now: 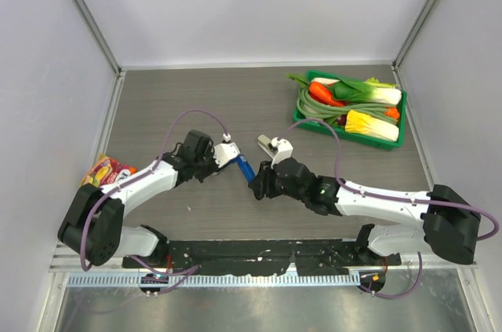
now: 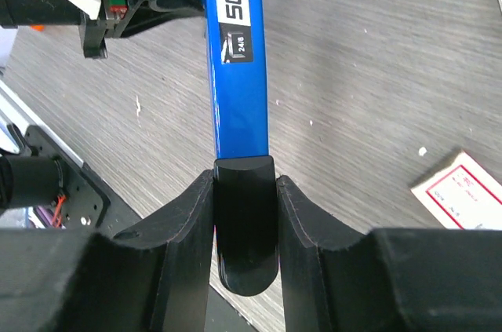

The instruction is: Unload the staples from the stapler

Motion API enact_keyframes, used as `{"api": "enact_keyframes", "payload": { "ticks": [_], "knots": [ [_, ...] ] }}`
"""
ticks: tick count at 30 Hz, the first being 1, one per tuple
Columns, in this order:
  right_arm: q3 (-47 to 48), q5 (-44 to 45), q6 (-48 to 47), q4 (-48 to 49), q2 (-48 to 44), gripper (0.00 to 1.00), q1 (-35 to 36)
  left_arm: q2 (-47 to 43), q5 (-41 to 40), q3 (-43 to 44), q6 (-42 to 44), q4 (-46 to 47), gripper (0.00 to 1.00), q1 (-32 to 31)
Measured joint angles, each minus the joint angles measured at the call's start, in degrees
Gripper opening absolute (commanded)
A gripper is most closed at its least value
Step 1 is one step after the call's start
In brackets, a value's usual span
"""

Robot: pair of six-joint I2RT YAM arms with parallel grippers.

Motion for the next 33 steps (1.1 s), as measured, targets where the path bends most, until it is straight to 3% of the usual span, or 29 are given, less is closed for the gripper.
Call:
{"api": "enact_keyframes", "payload": {
  "ticks": [12,21,27,33],
  "knots": [
    [-4.7,0.9,-1.5,-6.4,-8.9,0.01,0.3,1.6,-12.4,-3.5,4.1,11.1,0.00,-9.3],
    [-5.7,1.5,-2.5,-6.5,-9.6,0.01,0.4,2.7,-15.7,-4.4,4.8,14.6,0.00,-11.0],
    [0.2,3.3,-5.2,-5.9,-3.7,0.01,0.4,2.9,-15.2,2.6,0.0,4.1,0.02,-9.3],
    [14.7,9.4,-10.7,-6.6,7.1,0.01,-0.5,1.5,-4.0,16.5,-8.0,-8.0,0.05,-4.9]
  ]
}}
